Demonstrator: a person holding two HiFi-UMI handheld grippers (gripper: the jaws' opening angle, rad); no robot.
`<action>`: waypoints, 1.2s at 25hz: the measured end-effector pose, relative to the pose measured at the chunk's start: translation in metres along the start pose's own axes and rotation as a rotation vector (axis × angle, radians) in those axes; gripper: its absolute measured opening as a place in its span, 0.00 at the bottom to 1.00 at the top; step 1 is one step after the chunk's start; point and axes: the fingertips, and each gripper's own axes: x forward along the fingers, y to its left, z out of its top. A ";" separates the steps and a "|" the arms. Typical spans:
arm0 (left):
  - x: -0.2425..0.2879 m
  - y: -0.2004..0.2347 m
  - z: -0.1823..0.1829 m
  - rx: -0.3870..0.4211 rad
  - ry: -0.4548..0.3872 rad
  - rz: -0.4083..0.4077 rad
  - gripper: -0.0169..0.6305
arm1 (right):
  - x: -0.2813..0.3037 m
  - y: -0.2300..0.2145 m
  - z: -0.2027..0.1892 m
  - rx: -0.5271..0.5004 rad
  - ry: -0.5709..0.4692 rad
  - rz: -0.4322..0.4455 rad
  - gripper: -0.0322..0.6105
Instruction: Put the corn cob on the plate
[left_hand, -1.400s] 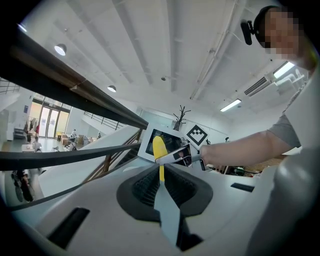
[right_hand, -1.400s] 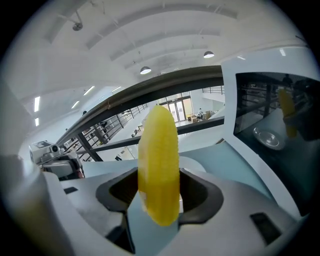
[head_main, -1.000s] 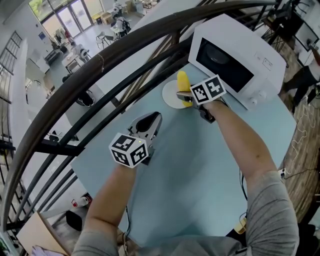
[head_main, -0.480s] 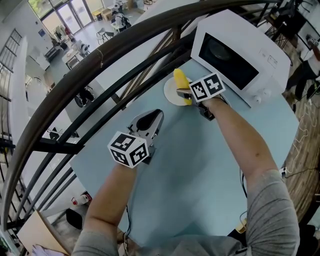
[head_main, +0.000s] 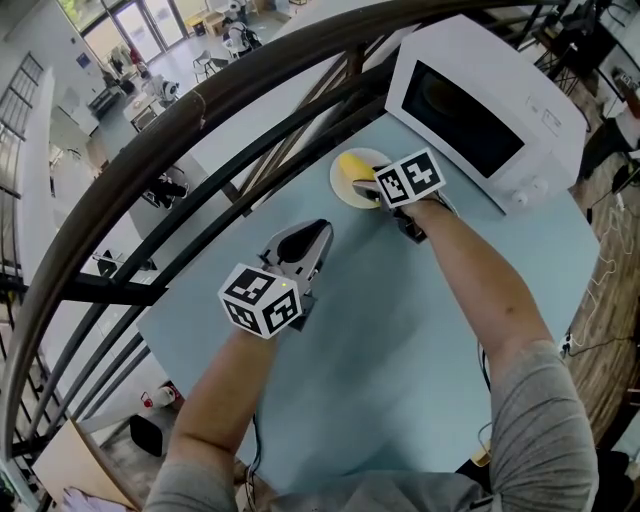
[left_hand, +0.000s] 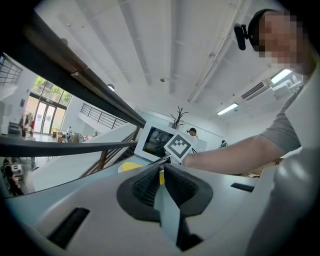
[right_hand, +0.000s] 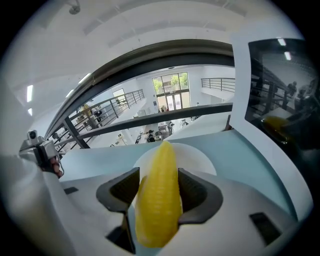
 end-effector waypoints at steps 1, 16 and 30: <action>0.000 0.000 -0.001 -0.002 0.001 0.000 0.09 | 0.001 0.000 0.000 -0.004 0.002 -0.001 0.44; -0.002 -0.005 0.000 -0.003 -0.004 -0.009 0.09 | 0.001 0.004 0.002 -0.056 -0.022 -0.021 0.47; -0.009 -0.018 0.005 0.001 -0.018 -0.013 0.09 | -0.027 0.006 0.010 -0.038 -0.121 -0.042 0.53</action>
